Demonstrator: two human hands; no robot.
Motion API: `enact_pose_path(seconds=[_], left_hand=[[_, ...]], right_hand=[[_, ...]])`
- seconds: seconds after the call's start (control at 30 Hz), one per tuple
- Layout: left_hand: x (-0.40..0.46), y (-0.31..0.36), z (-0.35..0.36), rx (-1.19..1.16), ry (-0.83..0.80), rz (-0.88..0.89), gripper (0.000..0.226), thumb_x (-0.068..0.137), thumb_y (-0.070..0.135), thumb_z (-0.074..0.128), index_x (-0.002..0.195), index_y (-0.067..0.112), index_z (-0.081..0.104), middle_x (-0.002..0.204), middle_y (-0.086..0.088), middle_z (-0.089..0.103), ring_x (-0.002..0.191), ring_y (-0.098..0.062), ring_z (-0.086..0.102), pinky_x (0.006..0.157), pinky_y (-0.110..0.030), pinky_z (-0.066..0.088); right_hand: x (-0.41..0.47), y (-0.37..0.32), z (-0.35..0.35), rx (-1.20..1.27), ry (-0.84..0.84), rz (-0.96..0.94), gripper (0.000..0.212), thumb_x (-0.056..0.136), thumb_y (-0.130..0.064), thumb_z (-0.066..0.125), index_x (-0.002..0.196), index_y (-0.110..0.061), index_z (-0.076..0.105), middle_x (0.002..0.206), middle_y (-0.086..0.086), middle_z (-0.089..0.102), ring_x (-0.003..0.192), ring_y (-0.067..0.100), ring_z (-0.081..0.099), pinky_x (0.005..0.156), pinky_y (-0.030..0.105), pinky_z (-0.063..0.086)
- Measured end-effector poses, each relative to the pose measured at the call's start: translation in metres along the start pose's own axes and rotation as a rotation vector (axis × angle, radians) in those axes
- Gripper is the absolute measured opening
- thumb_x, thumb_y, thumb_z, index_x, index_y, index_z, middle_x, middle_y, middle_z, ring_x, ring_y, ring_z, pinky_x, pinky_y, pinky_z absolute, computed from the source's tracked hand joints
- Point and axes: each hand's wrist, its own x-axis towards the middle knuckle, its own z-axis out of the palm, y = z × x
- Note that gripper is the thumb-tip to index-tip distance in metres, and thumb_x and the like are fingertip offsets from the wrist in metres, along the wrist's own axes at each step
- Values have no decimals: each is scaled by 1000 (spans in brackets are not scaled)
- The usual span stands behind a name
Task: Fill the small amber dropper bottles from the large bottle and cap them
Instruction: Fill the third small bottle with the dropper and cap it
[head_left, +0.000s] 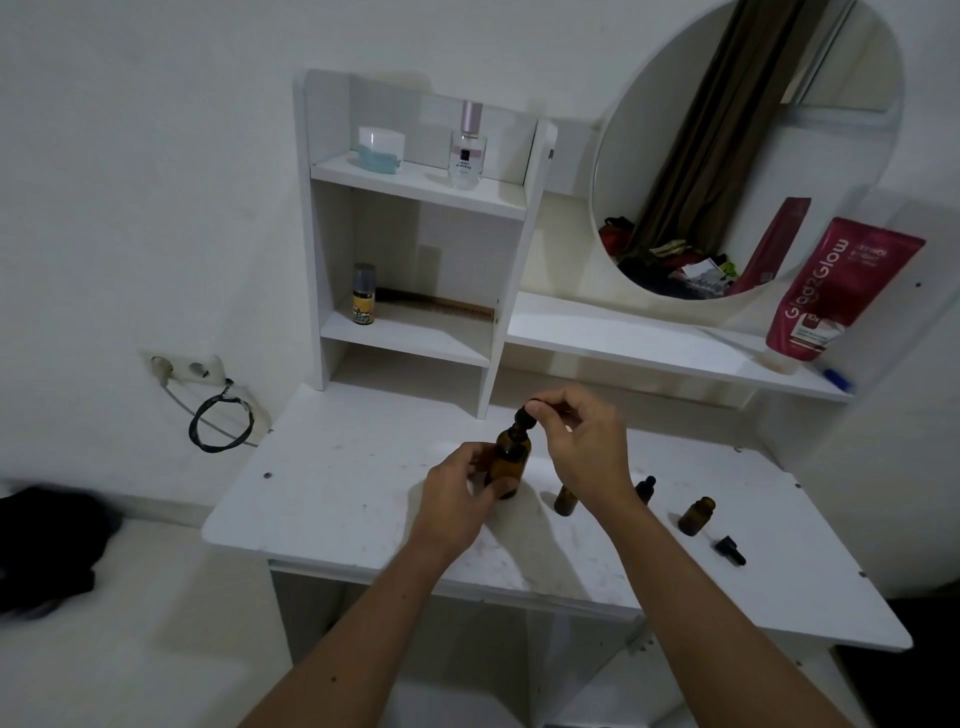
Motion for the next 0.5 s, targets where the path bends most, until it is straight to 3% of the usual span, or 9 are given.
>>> enact_pose_path(seconds=[0.2, 0.5], left_hand=[[-1, -2, 1, 5, 2, -7, 44, 87, 30, 80, 127, 24, 63, 120, 10, 69, 108, -8, 63, 98, -21, 50], [-6, 3, 3, 44, -8, -25, 58, 87, 39, 78, 138, 24, 54, 131, 11, 62, 114, -8, 58, 104, -28, 48]], right_hand=[[-3, 0, -1, 34, -27, 46, 14, 99, -18, 70, 111, -18, 77, 101, -5, 78, 97, 9, 73, 87, 18, 57], [1, -15, -21, 152, 19, 25, 19, 99, -18, 70, 117, -18, 76, 106, -8, 78, 103, 4, 72, 95, 20, 56]])
